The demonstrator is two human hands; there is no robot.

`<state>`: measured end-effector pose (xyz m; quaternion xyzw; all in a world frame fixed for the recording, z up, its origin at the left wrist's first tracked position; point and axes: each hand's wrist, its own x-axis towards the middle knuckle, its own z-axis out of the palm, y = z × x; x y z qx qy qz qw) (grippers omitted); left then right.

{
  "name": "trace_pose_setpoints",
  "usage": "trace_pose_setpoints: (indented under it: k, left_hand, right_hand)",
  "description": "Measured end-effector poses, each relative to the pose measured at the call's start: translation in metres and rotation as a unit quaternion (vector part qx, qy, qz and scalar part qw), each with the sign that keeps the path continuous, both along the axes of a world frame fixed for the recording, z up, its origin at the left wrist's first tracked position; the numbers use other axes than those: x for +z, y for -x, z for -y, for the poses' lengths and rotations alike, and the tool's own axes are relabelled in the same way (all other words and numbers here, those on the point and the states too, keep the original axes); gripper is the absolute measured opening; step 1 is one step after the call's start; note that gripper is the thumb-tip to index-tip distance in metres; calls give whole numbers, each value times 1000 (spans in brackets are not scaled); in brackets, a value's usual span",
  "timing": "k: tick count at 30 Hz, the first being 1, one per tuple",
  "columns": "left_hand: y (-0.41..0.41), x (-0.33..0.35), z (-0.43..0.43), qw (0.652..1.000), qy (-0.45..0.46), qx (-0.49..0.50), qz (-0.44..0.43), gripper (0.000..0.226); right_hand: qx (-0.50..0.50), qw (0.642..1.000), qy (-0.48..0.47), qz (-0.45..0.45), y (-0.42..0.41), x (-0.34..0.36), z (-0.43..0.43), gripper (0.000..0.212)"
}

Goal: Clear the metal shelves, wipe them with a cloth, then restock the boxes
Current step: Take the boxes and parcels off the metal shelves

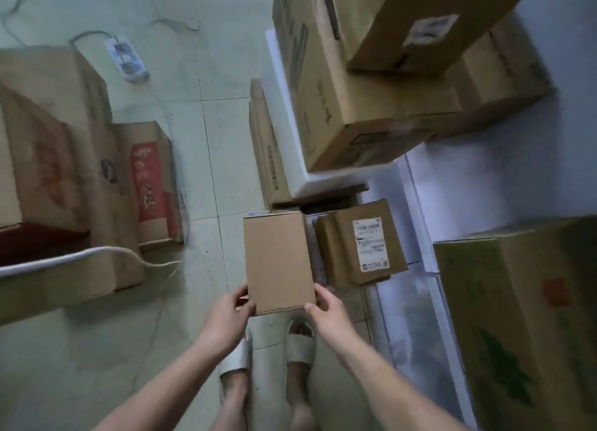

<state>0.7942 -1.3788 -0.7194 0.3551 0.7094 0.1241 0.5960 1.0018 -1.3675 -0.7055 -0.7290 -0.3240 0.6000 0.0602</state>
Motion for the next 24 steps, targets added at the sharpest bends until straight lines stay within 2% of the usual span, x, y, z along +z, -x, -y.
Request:
trace_pose_setpoints:
  k: [4, 7, 10, 12, 17, 19, 24]
  left_hand:
    - [-22, -77, -1, 999, -29, 22, -36, 41]
    - [-34, -117, -2, 997, -39, 14, -58, 45]
    - [-49, -132, -1, 996, -21, -12, -86, 56]
    - [-53, -125, 0, 998, 1, -15, -69, 65]
    - [-42, -65, 1, 996, 47, -7, -73, 63]
    - [-39, -20, -11, 998, 42, 12, -55, 57]
    - [-33, 143, -53, 993, -1, 120, 7, 35]
  right_hand:
    - [27, 999, 19, 16, -16, -79, -5, 57]
    - [30, 999, 17, 31, -26, -109, -14, 61]
    - [55, 997, 15, 47, -34, -124, -20, 59]
    - [72, 996, 24, 50, -35, -122, -23, 60]
    - [120, 991, 20, 46, -26, -55, -38, 60]
    - [134, 990, 5, 48, -17, -6, -49, 60]
    - [149, 984, -84, 42, 17, 170, -65, 48]
